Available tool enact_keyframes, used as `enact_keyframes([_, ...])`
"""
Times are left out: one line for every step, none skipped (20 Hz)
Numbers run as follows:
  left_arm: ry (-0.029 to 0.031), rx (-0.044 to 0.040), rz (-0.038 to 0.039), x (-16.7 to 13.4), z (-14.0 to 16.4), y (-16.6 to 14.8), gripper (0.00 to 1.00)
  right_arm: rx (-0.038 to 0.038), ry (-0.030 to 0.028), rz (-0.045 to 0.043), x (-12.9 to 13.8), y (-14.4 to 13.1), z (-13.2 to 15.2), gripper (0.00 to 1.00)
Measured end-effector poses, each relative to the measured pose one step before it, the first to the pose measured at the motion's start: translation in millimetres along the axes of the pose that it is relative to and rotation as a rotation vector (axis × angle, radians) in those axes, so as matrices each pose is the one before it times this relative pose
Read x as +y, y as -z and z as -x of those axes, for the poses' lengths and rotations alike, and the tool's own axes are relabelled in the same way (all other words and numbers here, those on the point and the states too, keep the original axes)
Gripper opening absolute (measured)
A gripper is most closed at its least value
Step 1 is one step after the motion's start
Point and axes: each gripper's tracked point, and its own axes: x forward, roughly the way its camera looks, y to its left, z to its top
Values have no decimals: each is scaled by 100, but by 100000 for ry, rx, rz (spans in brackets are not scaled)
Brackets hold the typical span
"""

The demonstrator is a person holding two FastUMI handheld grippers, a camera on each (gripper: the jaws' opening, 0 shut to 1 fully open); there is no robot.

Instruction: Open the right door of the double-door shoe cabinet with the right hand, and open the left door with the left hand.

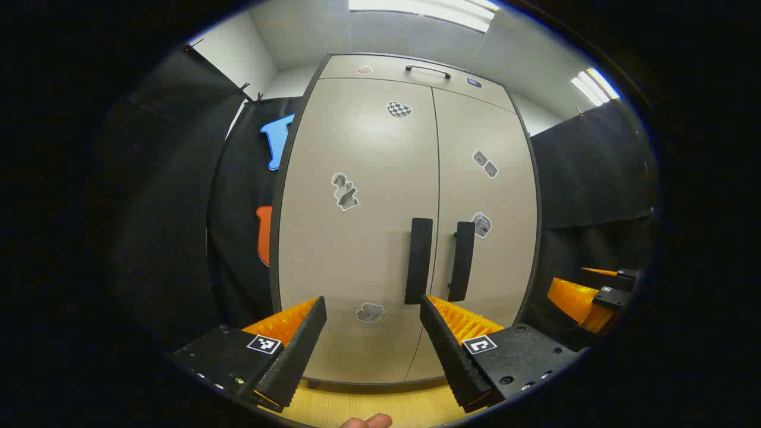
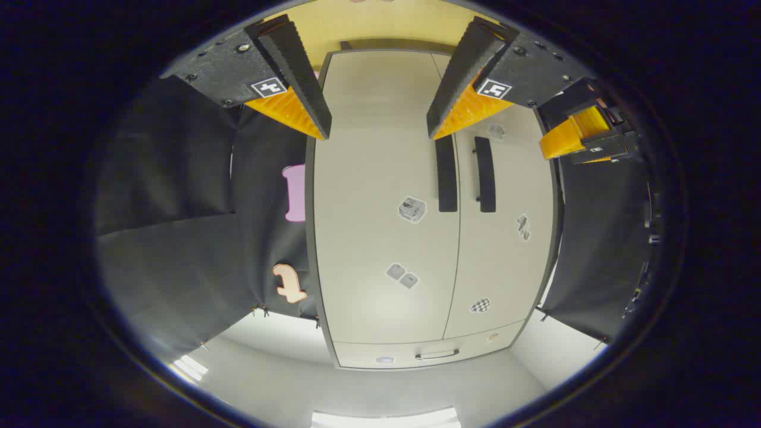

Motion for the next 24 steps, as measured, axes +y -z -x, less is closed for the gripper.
enact_keyframes([1189, 237, 875, -293, 8, -62, 95, -357, -540, -129, 218, -43, 109, 100])
enact_keyframes([485, 48, 497, -114, 25, -53, 95, -348, -362, 192, 161, -31, 52, 100])
enact_keyframes([83, -635, -190, 88, -27, -166, 95, 52, 85, 633, 49, -37, -40, 100])
enact_keyframes([-61, -669, -626, 22, -90, -320, 95, 138, 403, 669, -50, 61, -50, 100])
enact_keyframes([63, -588, -533, -30, -10, -219, 95, -60, 485, 105, -59, -70, 61, 100])
enact_keyframes([329, -520, -22, -73, -63, -187, 95, -462, 56, -440, -51, -38, 8, 100])
enact_keyframes([356, -383, 388, -56, 53, -51, 95, -547, 7, -547, -11, -126, -66, 100])
enact_keyframes([143, -560, 442, -64, -61, -98, 95, 166, 425, -273, -93, 67, -116, 100])
enact_keyframes([-200, -351, -96, 64, -7, -202, 95, 322, 242, -67, -62, 42, -113, 100])
enact_keyframes([-188, -187, -528, 15, -18, -34, 95, -27, 237, -208, -71, -57, -65, 100])
enact_keyframes([190, -13, -486, -60, -90, 83, 95, -275, 204, -296, -64, -118, -66, 100])
enact_keyframes([277, -25, 147, -50, -198, 62, 95, -218, -43, -197, 60, 28, -66, 100])
enact_keyframes([249, 45, 458, -32, 13, 134, 95, -45, -163, -173, 106, -2, -98, 100])
enact_keyframes([177, 491, 203, -28, -112, 77, 95, 139, -150, -93, 124, 89, -138, 100])
enact_keyframes([69, 369, -17, 28, 62, 60, 95, 173, -455, 143, 177, 4, -224, 100])
enact_keyframes([296, -142, -343, -8, -27, -74, 95, 146, -490, 232, 213, 59, -275, 100])
enact_keyframes([204, -486, -491, 94, 98, -121, 95, -211, -447, -7, 228, -168, -382, 100])
enact_keyframes([-190, -471, -633, 80, 160, -217, 95, -397, -701, -269, 366, -152, -553, 100])
enact_keyframes([-422, 10, -596, 252, 153, 105, 95, 248, -654, -408, 354, -138, -657, 100])
enact_keyframes([-329, 172, -455, 232, 210, 115, 95, 374, -1275, -339, 474, 5, -716, 100])
enact_keyframes([-395, 60, -260, 371, 285, 95, 95, 594, -1535, -361, 582, -220, -775, 100])
enact_keyframes([-628, 75, -226, 328, 322, 73, 95, 126, -1303, -313, 458, -226, -821, 100])
enact_keyframes([-476, 367, -106, 244, 468, 135, 95, 42, -1156, -4, 555, -366, -877, 100])
enact_keyframes([-37, 437, 89, 179, 556, 229, 95, 131, -1107, 324, 606, -112, -924, 100])
